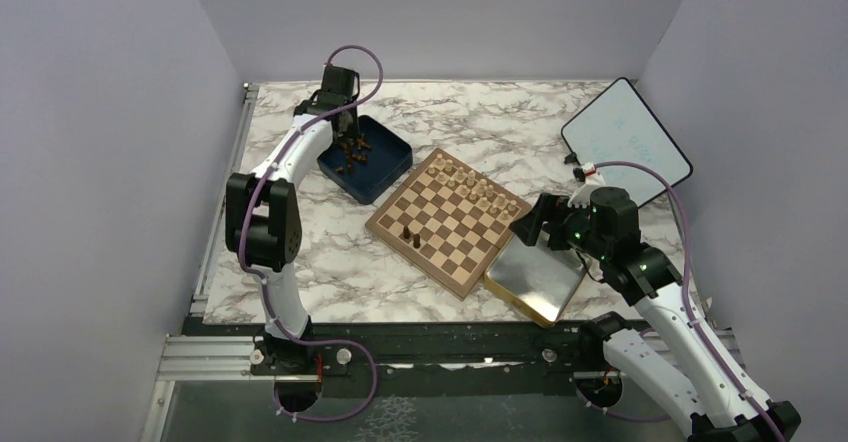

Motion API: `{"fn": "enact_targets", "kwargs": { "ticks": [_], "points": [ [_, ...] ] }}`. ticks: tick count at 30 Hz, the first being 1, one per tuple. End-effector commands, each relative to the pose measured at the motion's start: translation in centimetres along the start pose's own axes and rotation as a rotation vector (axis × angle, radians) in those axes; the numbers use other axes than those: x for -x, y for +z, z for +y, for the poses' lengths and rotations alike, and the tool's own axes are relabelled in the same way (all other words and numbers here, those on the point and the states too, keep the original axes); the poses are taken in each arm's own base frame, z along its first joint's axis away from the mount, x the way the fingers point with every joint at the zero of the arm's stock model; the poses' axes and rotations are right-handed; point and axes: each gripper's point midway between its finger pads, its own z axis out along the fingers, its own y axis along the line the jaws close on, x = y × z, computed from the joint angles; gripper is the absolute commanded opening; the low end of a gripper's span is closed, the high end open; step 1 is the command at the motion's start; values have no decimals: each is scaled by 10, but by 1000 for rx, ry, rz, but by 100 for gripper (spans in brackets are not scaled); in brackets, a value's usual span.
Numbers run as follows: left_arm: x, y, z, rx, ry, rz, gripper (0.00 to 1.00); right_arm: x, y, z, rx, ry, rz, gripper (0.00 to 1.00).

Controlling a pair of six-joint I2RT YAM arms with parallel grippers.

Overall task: Set up the chess pieces on the board
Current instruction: Pick up the chess piece from the storage box, then place the chess piece on the chessboard.

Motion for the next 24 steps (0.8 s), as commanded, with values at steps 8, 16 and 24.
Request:
{"fn": "enact_targets", "kwargs": {
  "ticks": [8,16,24],
  "points": [
    [0,-76,-53,-169,73,-68,10,-2,0,-3,-18,-3,-2,94],
    [-42,-126,-110,-320,167,-64,10,-3,1,-6,-29,-1,4,94],
    [-96,-173,-150,-397,253,-67,10,-3,2,-11,-63,11,12,94]
  ]
}}
